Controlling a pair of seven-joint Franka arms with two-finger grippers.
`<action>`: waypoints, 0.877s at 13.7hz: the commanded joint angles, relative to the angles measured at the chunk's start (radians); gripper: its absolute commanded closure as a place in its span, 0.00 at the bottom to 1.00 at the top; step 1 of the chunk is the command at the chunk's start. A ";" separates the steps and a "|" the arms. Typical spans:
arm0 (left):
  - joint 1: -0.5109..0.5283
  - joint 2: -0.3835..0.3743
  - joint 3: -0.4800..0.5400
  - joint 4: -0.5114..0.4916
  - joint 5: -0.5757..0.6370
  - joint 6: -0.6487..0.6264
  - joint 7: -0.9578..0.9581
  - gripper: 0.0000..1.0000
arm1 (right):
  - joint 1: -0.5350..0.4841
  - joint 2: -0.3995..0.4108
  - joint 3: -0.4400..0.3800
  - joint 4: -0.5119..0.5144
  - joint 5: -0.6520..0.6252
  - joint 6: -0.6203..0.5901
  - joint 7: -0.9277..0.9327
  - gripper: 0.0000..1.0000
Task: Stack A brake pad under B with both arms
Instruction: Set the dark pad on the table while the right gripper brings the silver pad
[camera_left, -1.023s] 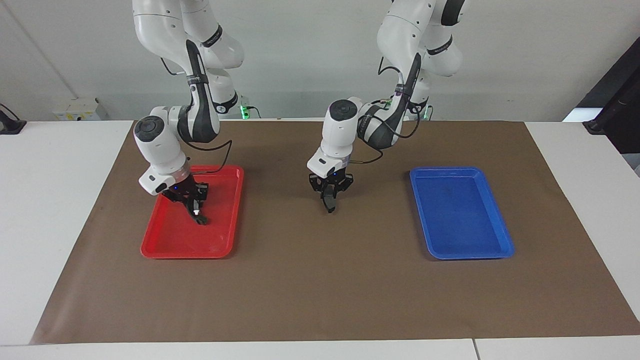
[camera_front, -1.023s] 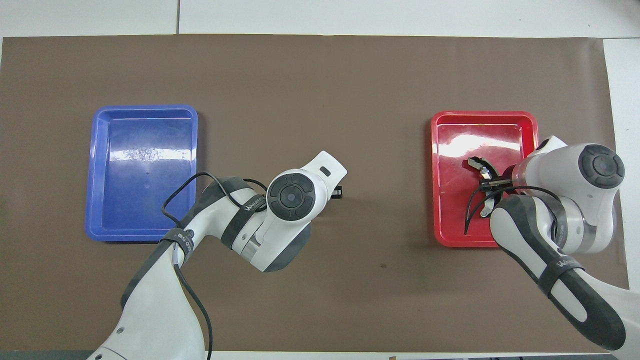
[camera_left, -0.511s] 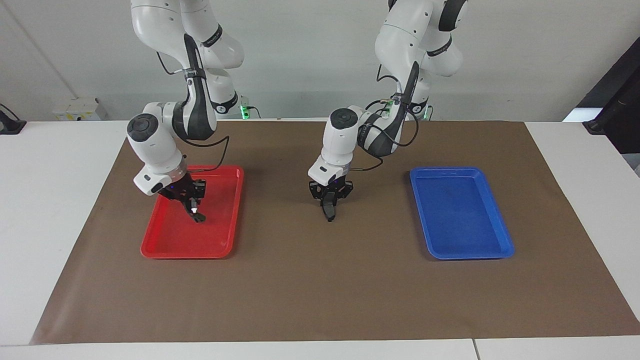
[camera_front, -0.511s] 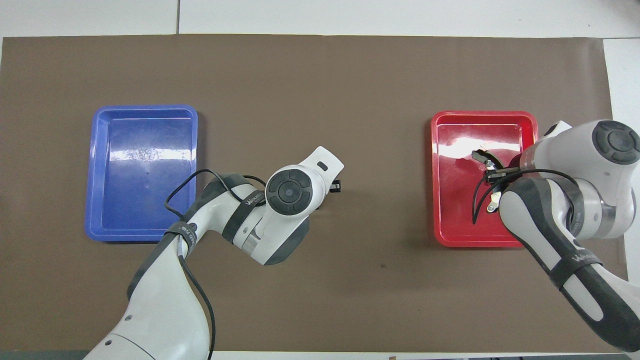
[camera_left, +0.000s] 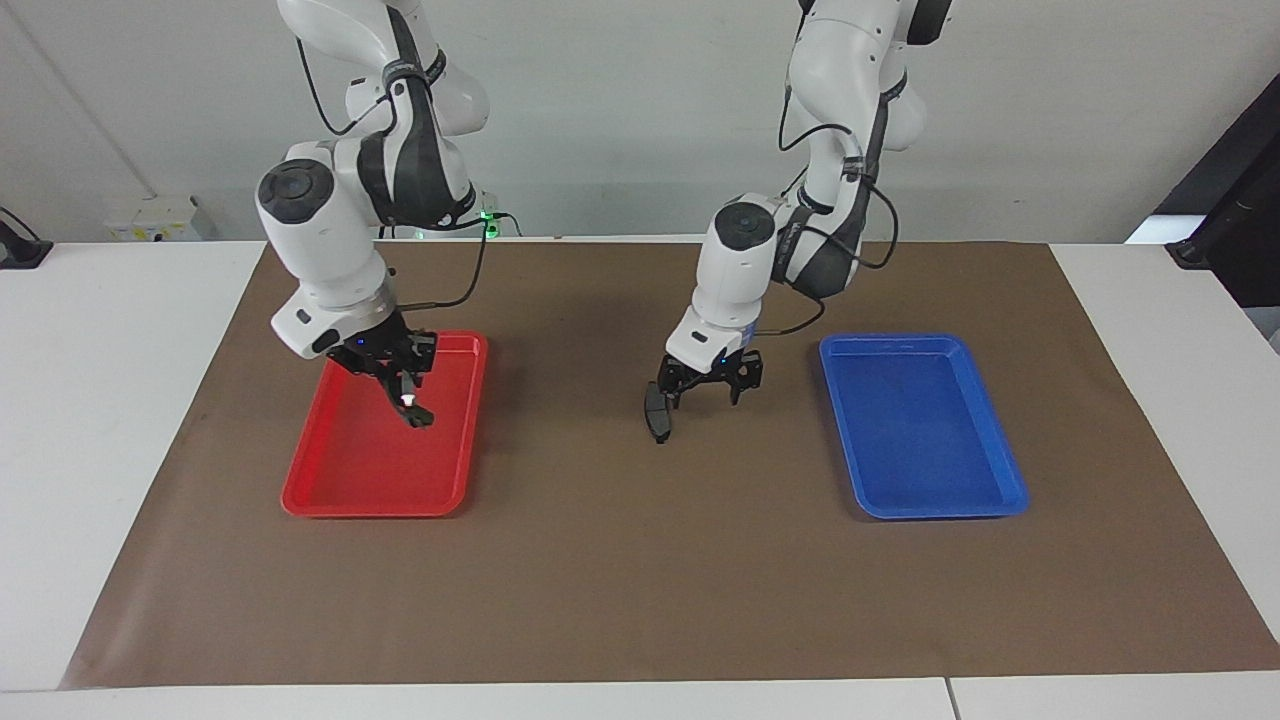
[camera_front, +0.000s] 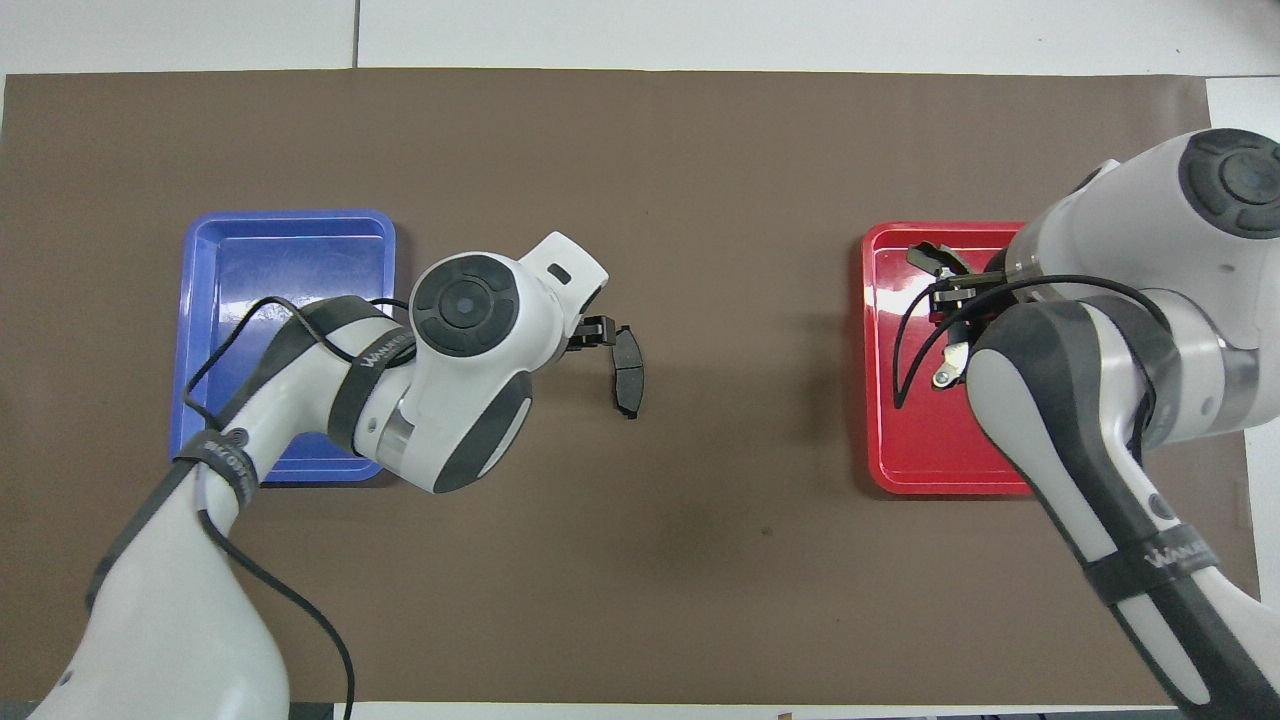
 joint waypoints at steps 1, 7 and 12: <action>0.095 -0.084 -0.005 -0.023 -0.001 -0.101 0.180 0.01 | 0.078 0.039 0.003 0.027 0.006 0.035 0.079 1.00; 0.322 -0.158 -0.005 0.015 -0.002 -0.268 0.587 0.01 | 0.321 0.285 0.001 0.265 -0.011 0.044 0.347 1.00; 0.443 -0.178 -0.003 0.134 -0.002 -0.473 0.748 0.01 | 0.391 0.379 0.003 0.304 -0.008 0.136 0.409 1.00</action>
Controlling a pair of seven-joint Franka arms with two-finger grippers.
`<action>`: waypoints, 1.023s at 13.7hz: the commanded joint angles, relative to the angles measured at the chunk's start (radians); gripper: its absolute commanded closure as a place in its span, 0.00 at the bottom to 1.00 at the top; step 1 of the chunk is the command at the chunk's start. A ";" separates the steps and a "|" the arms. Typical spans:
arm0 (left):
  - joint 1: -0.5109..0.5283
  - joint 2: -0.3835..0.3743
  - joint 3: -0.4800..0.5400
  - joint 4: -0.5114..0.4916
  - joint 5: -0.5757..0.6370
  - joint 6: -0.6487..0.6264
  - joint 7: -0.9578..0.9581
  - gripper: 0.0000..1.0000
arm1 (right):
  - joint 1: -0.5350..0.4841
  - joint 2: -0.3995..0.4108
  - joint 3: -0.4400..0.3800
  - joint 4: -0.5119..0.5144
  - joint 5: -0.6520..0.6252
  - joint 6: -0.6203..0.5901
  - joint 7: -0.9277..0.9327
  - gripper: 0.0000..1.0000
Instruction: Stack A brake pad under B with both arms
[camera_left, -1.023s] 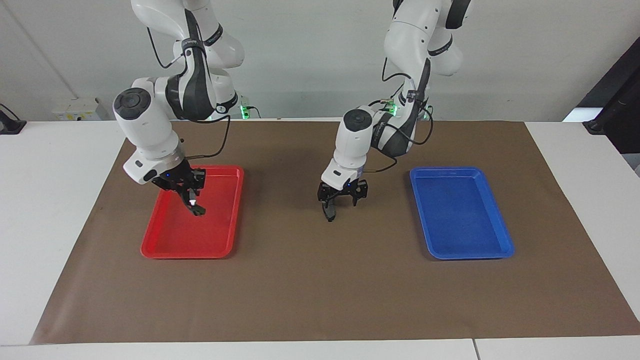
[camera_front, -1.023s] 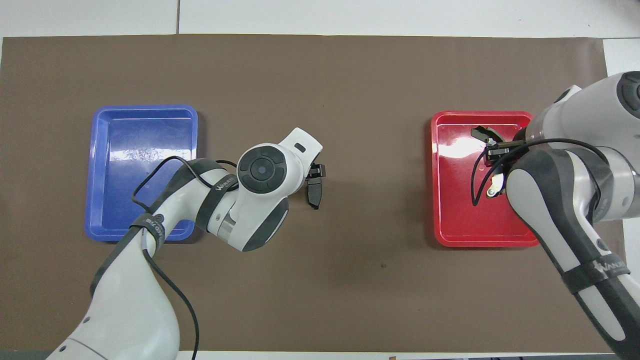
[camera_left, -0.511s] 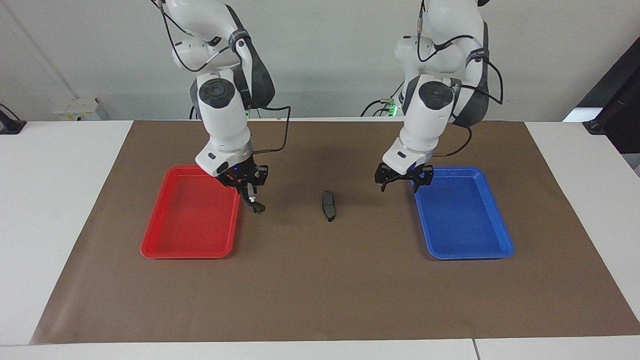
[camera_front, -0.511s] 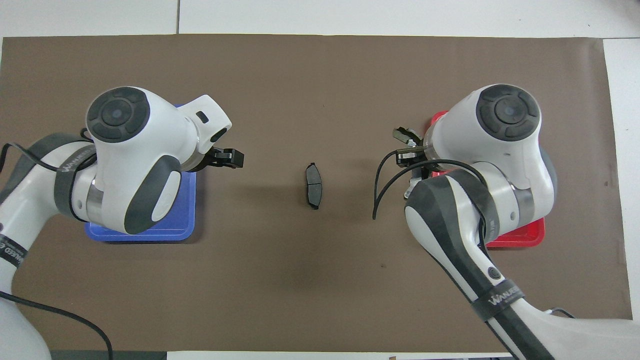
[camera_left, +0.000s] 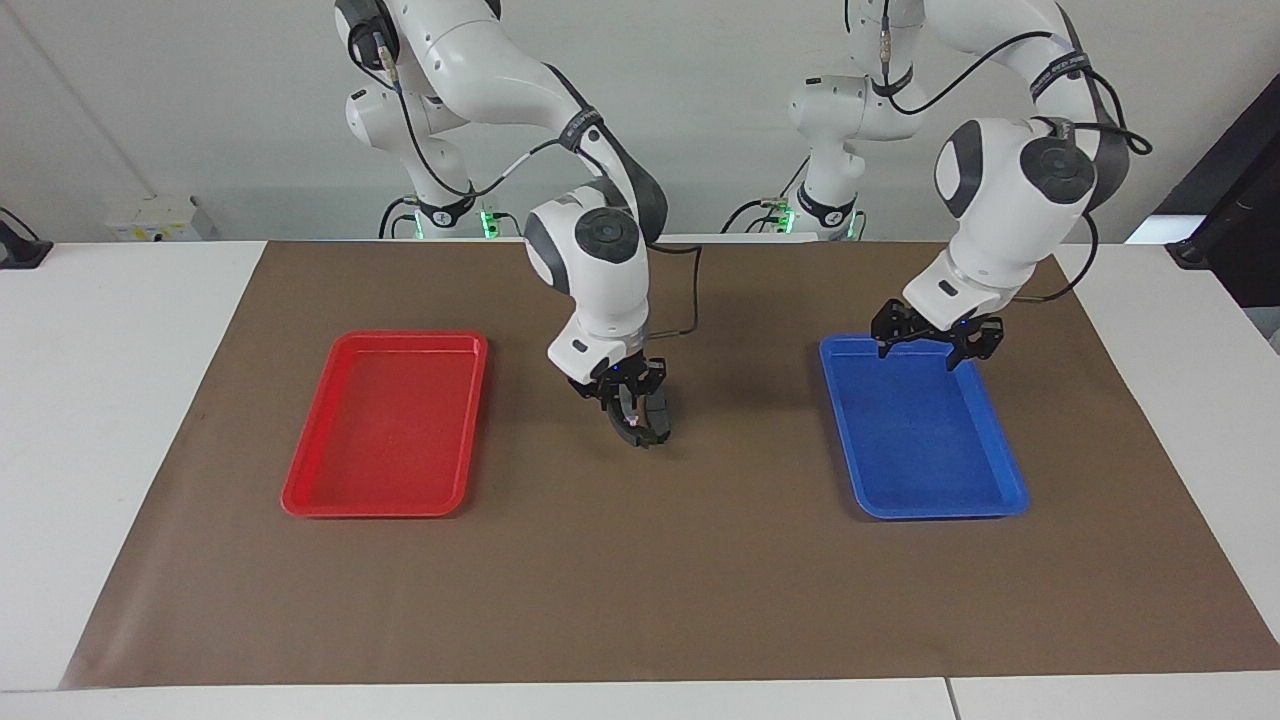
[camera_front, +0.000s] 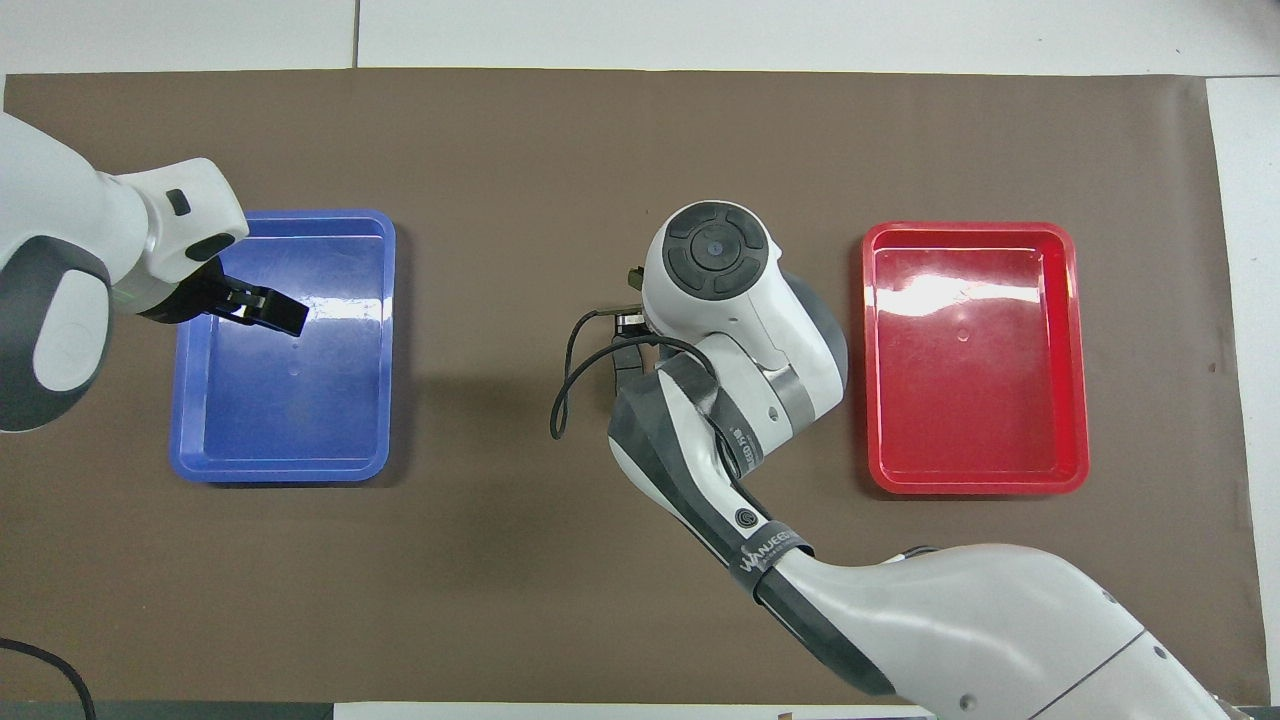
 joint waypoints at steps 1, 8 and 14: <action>0.051 -0.035 -0.010 0.053 -0.002 -0.099 0.063 0.01 | 0.010 0.029 0.000 0.031 -0.007 0.026 0.026 1.00; 0.149 -0.099 -0.008 0.050 -0.004 -0.212 0.169 0.01 | 0.026 0.016 0.000 -0.067 -0.007 0.083 0.014 1.00; 0.155 -0.133 -0.003 0.022 0.001 -0.250 0.162 0.01 | 0.041 0.016 0.001 -0.087 -0.005 0.098 0.014 1.00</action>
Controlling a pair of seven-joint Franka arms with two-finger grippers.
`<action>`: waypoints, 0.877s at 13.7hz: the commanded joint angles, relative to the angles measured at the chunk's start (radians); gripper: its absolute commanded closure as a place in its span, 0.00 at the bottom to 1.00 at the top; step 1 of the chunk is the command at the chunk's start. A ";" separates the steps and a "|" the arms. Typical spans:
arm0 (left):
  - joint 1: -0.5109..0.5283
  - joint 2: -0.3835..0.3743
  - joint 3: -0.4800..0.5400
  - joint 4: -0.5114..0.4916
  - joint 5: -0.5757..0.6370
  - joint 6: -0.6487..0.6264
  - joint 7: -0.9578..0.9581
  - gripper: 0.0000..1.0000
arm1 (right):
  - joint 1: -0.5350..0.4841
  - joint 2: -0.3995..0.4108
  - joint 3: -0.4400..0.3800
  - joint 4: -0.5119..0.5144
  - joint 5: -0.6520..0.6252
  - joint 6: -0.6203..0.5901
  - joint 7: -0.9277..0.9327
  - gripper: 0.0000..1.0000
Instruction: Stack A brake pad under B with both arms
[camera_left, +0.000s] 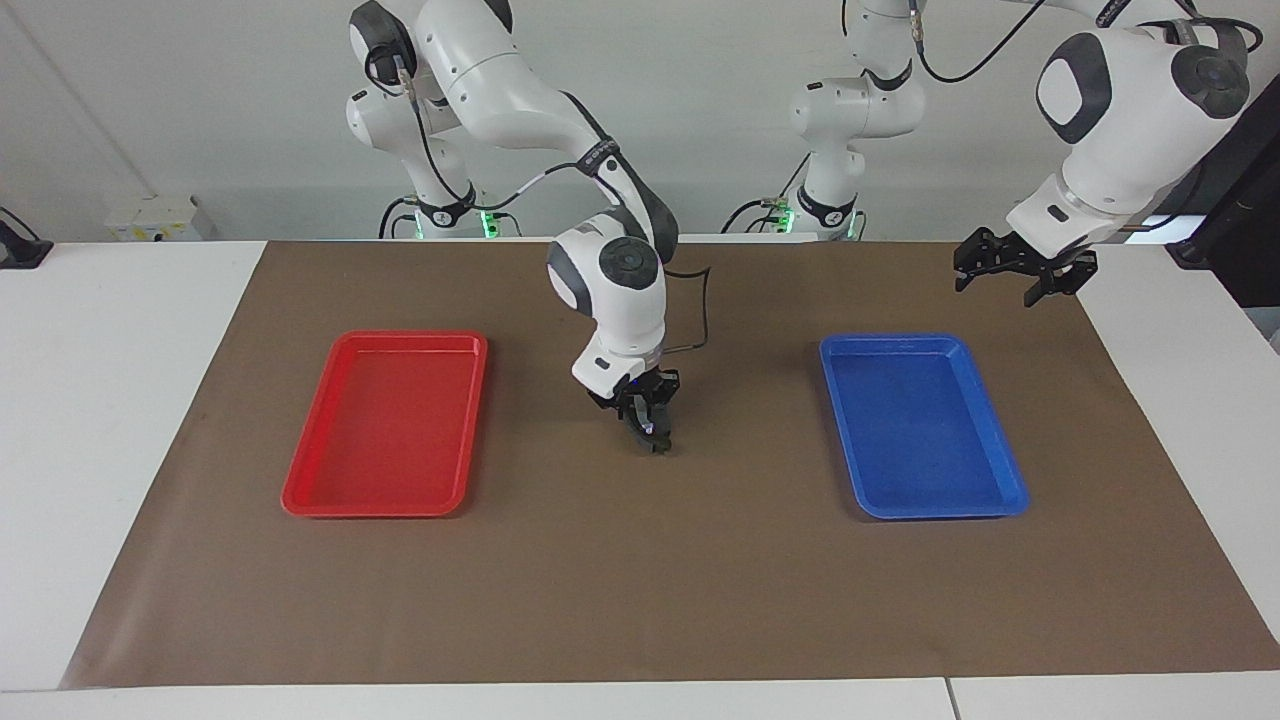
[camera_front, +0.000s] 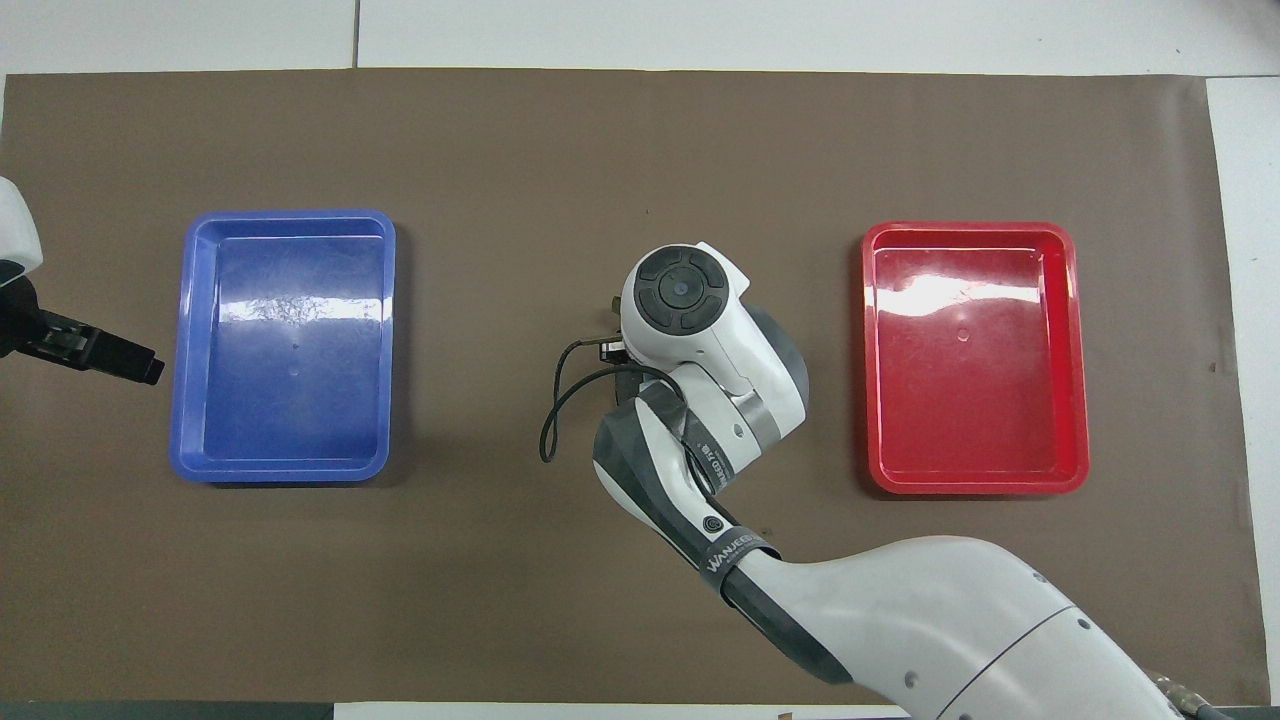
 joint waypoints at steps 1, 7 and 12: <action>0.022 -0.042 -0.003 -0.036 0.001 -0.016 0.003 0.01 | 0.009 -0.020 0.001 -0.028 -0.005 0.018 0.012 1.00; 0.011 -0.042 -0.004 -0.048 0.001 0.061 -0.077 0.01 | 0.012 -0.025 0.001 -0.054 -0.005 0.050 0.015 1.00; 0.016 -0.036 -0.004 -0.036 -0.001 0.082 -0.082 0.01 | 0.018 -0.027 0.001 -0.077 -0.004 0.081 0.021 1.00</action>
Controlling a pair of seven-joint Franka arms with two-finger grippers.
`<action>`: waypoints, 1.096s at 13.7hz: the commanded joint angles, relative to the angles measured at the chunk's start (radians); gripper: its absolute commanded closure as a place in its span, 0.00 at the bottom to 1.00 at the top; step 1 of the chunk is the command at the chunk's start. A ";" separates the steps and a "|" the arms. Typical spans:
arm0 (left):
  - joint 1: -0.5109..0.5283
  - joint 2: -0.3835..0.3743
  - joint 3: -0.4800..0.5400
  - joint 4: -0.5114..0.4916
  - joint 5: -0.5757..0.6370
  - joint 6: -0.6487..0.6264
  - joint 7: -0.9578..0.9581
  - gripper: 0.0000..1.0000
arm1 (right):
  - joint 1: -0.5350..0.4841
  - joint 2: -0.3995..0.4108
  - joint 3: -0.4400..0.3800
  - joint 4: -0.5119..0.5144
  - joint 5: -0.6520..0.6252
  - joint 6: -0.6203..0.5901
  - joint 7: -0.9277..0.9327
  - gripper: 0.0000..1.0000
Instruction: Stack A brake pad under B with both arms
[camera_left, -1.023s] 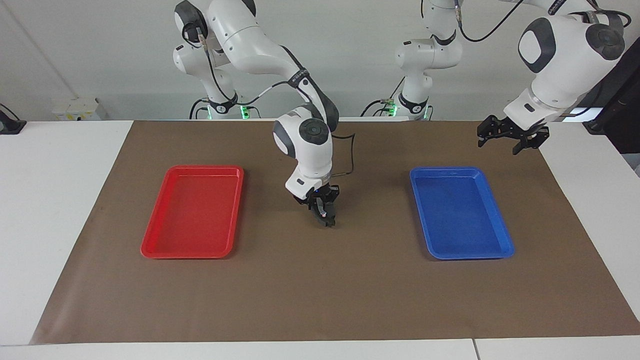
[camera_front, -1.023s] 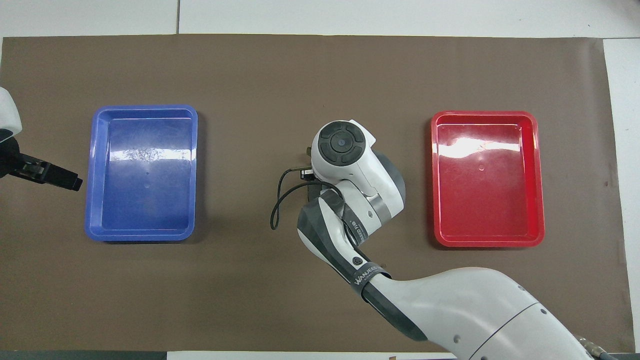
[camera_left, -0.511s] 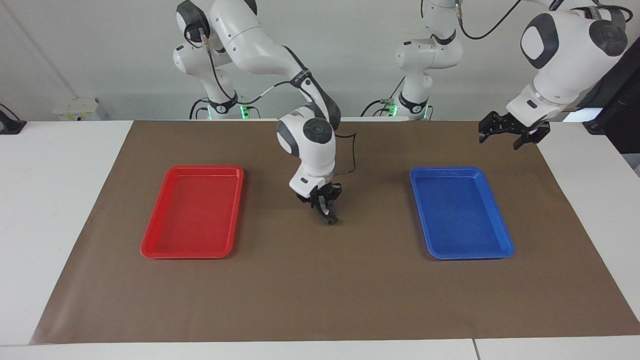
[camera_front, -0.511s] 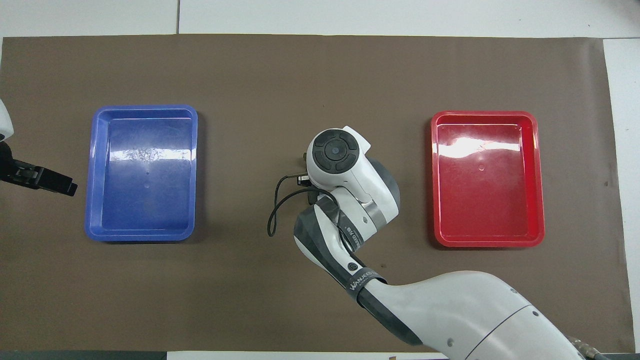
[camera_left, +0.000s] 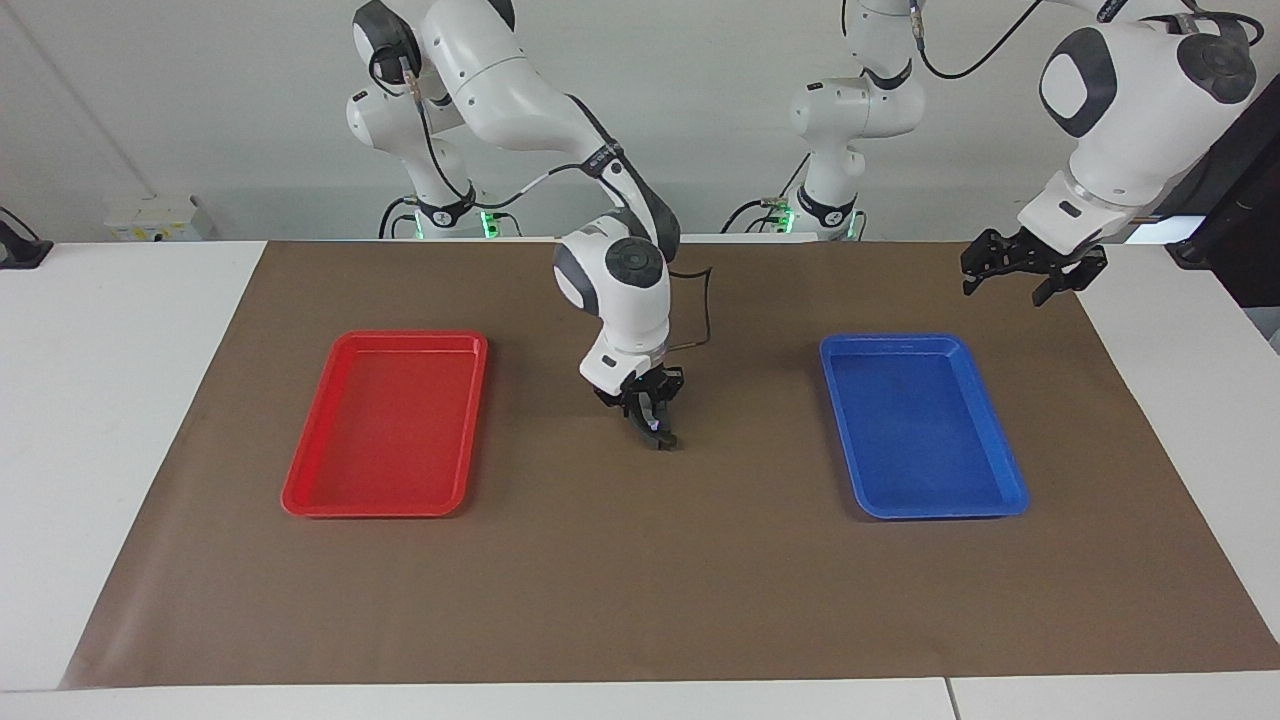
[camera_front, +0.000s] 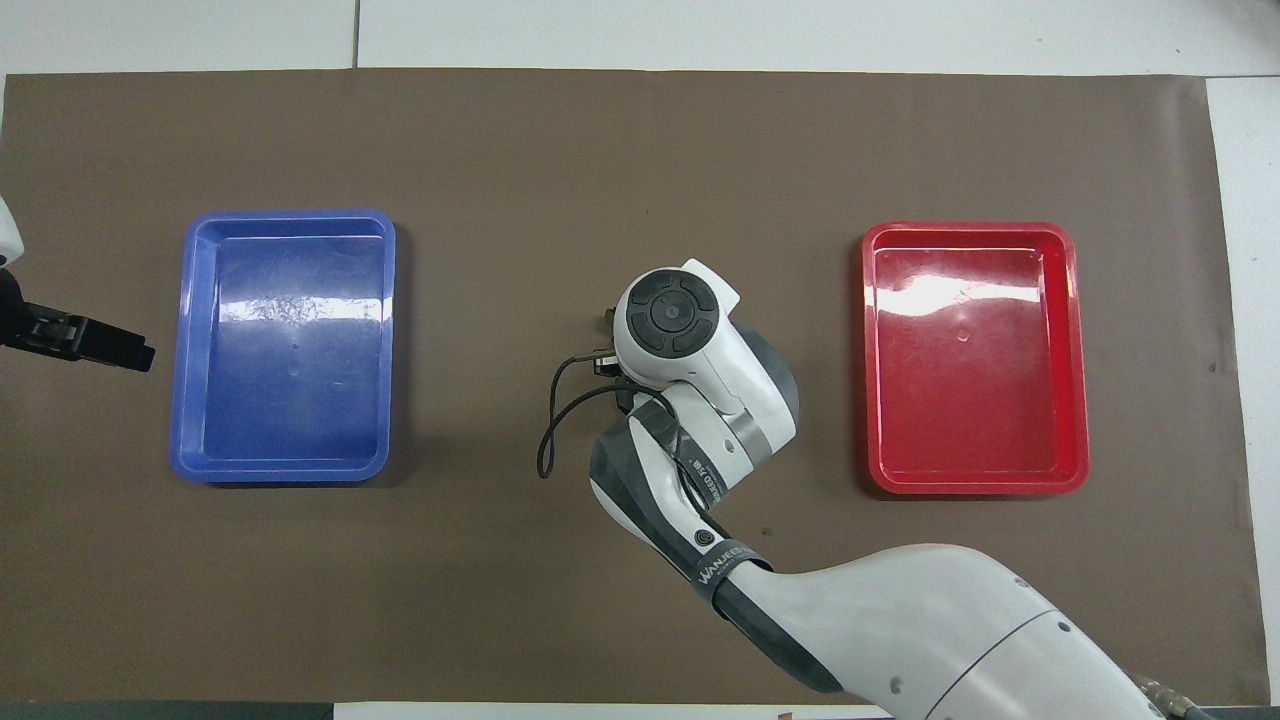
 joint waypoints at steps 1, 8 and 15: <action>0.002 -0.022 -0.002 -0.014 -0.001 0.024 -0.029 0.01 | 0.003 -0.024 0.001 -0.030 -0.005 0.023 0.021 1.00; 0.007 -0.019 -0.004 0.003 -0.010 0.027 -0.153 0.01 | 0.004 -0.024 0.003 -0.056 -0.004 0.076 0.021 1.00; 0.007 -0.022 -0.002 -0.003 -0.009 0.019 -0.145 0.01 | 0.003 -0.024 0.003 -0.062 -0.004 0.095 0.021 1.00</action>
